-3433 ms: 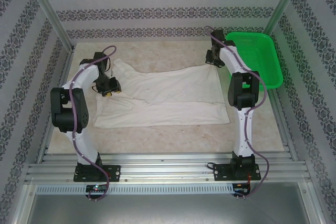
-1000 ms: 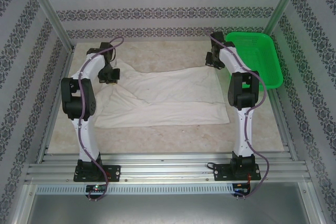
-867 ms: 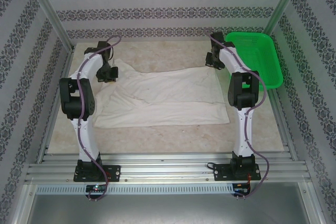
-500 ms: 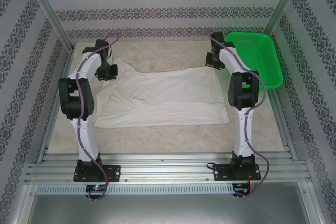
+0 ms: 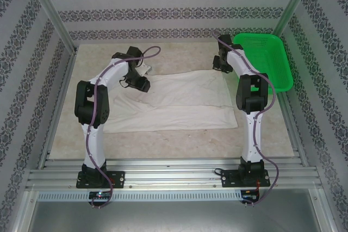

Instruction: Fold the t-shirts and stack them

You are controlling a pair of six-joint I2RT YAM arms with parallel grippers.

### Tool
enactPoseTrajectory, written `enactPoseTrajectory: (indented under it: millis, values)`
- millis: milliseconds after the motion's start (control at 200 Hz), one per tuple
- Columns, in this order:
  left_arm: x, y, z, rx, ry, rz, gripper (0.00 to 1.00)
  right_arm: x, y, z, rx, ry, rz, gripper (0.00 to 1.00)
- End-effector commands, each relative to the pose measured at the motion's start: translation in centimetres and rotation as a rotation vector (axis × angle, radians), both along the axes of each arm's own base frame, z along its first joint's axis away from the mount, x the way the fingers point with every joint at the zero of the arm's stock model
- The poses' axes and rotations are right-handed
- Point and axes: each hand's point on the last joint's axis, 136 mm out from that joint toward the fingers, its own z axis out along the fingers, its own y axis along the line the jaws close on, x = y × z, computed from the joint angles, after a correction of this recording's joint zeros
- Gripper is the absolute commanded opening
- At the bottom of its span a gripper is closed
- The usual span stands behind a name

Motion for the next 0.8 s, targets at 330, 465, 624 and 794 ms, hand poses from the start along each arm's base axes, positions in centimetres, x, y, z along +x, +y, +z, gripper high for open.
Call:
enactPoseTrajectory:
  millis: [330, 465, 624, 794]
  values:
    - [-3.1, 1.4, -1.1, 0.072, 0.070, 0.018, 0.46, -0.5, -1.0, 0.6, 0.012, 0.000, 0.002, 0.14]
    - [-3.8, 1.2, -1.4, 0.045, 0.102, 0.102, 0.46, -0.7, -1.2, 0.4, 0.013, 0.000, 0.000, 0.14]
    - [-4.6, 0.9, -1.4, 0.013, 0.115, 0.201, 0.47, -0.9, -1.6, 0.2, 0.013, 0.003, -0.008, 0.15]
    - [-4.9, 0.9, -1.4, -0.002, 0.117, 0.272, 0.48, -0.9, -1.7, 0.1, 0.020, 0.002, -0.011, 0.15]
